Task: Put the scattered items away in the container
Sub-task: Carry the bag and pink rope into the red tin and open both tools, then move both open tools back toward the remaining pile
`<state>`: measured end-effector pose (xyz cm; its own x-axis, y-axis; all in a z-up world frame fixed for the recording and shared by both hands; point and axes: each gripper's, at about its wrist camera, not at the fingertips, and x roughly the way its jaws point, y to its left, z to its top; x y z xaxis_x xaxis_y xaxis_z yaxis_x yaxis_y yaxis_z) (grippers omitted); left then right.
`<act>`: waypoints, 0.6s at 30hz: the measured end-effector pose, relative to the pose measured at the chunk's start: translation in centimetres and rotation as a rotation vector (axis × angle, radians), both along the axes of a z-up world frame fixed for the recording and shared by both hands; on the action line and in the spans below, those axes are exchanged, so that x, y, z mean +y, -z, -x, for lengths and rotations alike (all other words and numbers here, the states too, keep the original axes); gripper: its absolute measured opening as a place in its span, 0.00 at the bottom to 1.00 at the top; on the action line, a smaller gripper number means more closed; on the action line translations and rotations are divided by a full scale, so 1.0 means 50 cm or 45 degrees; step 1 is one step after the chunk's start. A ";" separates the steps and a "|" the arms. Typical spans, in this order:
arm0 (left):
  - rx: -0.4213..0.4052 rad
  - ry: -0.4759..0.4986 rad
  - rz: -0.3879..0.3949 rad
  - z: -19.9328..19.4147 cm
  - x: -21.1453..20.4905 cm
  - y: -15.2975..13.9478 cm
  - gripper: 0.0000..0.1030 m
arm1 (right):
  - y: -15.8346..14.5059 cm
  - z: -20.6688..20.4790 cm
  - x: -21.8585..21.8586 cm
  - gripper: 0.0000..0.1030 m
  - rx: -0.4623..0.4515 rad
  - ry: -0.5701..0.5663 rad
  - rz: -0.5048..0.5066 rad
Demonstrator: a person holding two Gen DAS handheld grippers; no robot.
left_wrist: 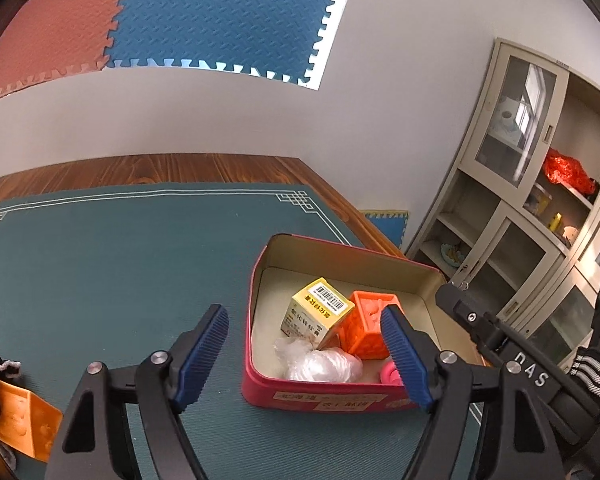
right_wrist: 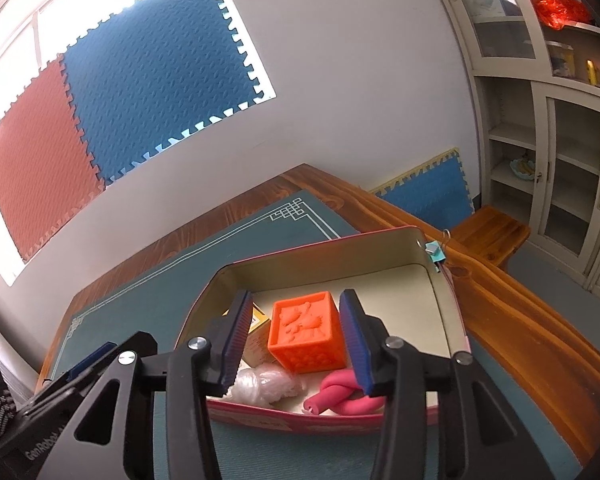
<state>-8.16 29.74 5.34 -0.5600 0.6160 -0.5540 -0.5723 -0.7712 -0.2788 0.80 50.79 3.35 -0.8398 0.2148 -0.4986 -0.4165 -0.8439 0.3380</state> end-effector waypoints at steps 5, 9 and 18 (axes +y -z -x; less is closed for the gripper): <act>0.007 -0.014 -0.005 -0.003 -0.006 -0.007 0.78 | 0.002 0.003 -0.001 0.49 -0.006 -0.012 -0.002; 0.009 -0.037 0.003 0.000 -0.015 -0.008 0.78 | 0.004 0.004 -0.004 0.53 -0.011 -0.018 -0.003; 0.038 -0.122 0.008 -0.003 -0.055 -0.025 0.78 | 0.004 0.009 -0.027 0.61 0.006 -0.088 -0.017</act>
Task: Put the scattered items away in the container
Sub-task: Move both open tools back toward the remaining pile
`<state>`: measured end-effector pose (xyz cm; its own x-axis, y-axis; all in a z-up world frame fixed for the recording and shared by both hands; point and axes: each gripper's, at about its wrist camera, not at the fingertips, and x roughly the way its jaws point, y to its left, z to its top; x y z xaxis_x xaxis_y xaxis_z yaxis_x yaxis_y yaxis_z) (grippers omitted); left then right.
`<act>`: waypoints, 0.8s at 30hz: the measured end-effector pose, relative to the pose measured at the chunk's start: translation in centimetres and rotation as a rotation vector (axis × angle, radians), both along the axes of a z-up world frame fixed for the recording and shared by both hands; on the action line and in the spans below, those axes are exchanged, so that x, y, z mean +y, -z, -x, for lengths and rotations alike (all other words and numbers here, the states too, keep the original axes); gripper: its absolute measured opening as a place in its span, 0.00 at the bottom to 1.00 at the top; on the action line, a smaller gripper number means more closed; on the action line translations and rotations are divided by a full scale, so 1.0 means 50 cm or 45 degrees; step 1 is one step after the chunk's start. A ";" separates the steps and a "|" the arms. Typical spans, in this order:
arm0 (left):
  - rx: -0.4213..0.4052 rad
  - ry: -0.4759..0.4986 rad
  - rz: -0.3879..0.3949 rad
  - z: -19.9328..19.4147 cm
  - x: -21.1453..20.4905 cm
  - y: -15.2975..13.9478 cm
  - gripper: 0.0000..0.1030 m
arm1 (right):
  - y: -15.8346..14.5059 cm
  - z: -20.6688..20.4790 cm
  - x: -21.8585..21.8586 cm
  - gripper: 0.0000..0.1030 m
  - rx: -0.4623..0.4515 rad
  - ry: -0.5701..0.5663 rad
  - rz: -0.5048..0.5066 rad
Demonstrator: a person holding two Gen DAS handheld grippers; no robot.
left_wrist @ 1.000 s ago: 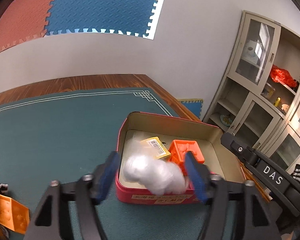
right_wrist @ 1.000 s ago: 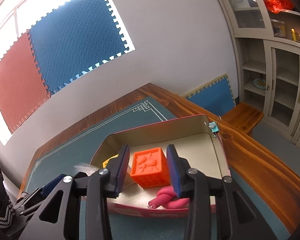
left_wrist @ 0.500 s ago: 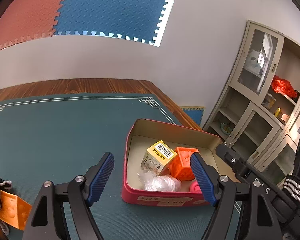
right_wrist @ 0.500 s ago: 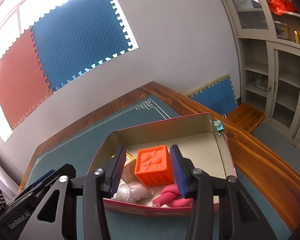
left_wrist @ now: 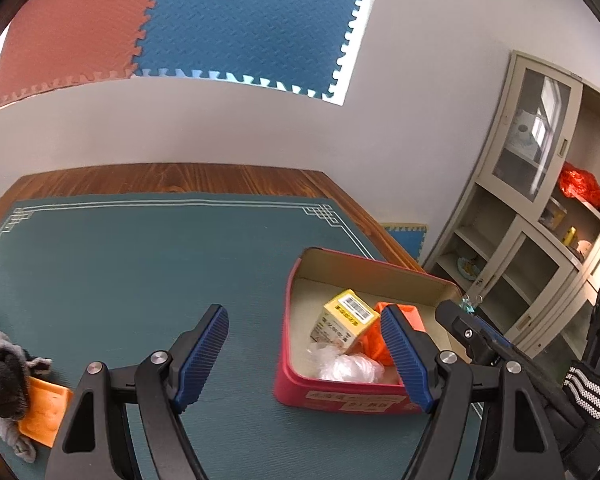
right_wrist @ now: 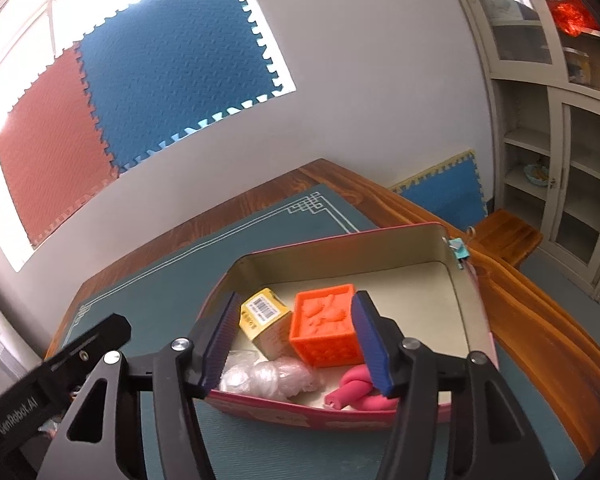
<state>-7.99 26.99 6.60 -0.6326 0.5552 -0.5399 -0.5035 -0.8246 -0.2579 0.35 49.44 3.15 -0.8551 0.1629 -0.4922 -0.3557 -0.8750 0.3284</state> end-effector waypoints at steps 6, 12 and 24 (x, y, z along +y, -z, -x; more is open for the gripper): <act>0.033 -0.078 0.000 -0.004 -0.041 -0.021 0.78 | -0.001 0.004 -0.024 0.66 0.016 -0.058 -0.018; 0.041 -0.149 0.006 -0.007 -0.084 -0.030 0.81 | 0.001 0.010 -0.049 0.66 0.018 -0.104 -0.030; 0.078 -0.330 0.100 -0.034 -0.220 -0.001 0.84 | 0.005 0.021 -0.168 0.72 0.056 -0.306 -0.135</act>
